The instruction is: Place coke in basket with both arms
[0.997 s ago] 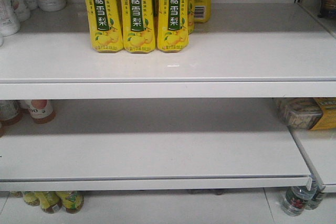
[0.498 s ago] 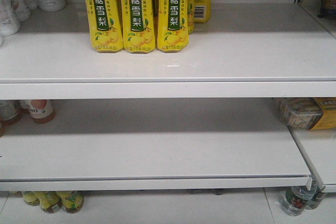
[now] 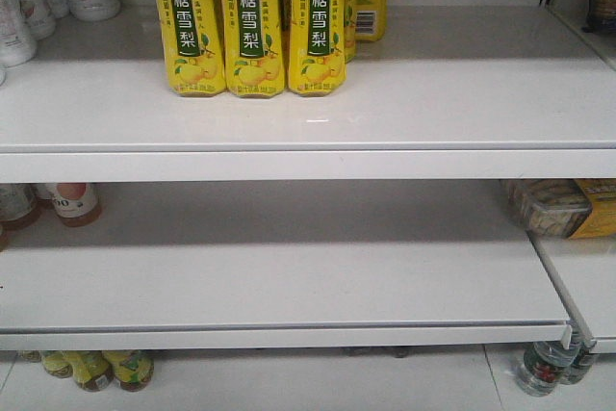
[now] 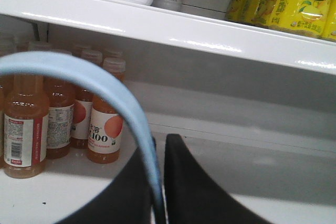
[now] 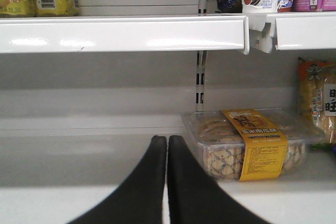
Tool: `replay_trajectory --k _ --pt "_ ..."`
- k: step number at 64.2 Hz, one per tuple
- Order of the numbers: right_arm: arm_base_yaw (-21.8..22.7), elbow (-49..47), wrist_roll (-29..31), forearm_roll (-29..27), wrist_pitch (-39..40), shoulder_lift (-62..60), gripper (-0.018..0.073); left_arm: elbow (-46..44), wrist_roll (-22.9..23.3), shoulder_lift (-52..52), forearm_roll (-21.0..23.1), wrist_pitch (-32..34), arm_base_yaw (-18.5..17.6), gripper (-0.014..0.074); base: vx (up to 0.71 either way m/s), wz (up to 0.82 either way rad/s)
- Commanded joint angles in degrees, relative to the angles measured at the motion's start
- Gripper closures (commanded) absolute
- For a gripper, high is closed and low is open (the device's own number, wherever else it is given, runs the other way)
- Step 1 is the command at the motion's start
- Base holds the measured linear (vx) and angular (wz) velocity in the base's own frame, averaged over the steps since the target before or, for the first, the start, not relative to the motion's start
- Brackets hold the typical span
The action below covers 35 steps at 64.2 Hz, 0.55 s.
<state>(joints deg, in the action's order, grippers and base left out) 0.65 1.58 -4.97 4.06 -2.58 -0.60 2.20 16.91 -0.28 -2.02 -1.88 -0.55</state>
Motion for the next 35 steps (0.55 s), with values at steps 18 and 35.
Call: replay_trajectory --k 18,35 --pt "0.4 0.5 0.7 0.4 4.6 -0.7 0.0564 -1.7 -2.3 -1.2 -2.6 8.7 0.1 0.0603 0.0 0.0" --pt "0.4 0.5 0.7 0.4 4.6 -0.7 0.0564 -1.7 -2.3 -1.2 -2.6 8.7 0.1 0.0603 0.0 0.0"
